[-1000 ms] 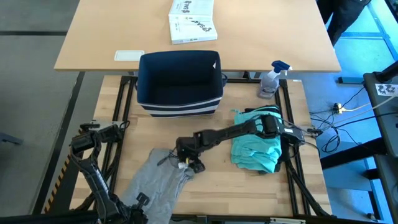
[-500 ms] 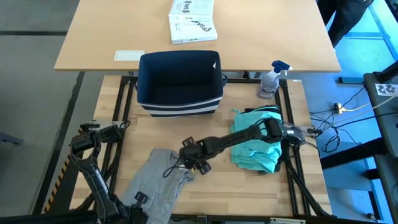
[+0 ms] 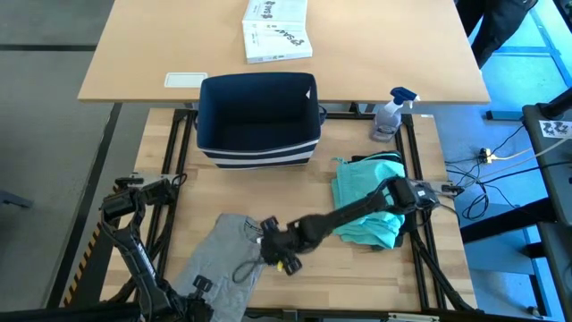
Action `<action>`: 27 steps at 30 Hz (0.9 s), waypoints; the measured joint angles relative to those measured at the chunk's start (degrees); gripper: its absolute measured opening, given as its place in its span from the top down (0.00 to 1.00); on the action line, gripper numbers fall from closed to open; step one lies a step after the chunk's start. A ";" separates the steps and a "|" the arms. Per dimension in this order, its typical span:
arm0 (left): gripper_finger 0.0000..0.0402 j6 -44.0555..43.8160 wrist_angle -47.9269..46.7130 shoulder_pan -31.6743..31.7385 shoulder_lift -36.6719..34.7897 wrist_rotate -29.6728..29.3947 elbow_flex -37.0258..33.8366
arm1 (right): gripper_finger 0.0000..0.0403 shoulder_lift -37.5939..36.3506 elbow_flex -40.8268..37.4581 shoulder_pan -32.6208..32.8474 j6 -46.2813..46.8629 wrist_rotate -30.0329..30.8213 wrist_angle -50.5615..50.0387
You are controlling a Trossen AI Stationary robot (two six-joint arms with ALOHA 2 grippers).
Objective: Fold Laundry from Bin
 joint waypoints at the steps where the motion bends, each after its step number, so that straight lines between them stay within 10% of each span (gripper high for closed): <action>1: 1.00 -0.02 0.02 0.00 0.00 0.00 0.00 | 0.36 0.44 -0.01 0.75 -0.62 0.66 0.43; 17: 1.00 -0.84 0.02 0.02 0.00 -0.39 0.00 | 0.02 4.50 -0.08 4.00 -2.27 12.68 7.51; 27: 0.99 -1.36 0.04 -0.20 0.00 0.32 0.00 | 0.08 6.32 0.18 2.85 -3.87 27.07 5.03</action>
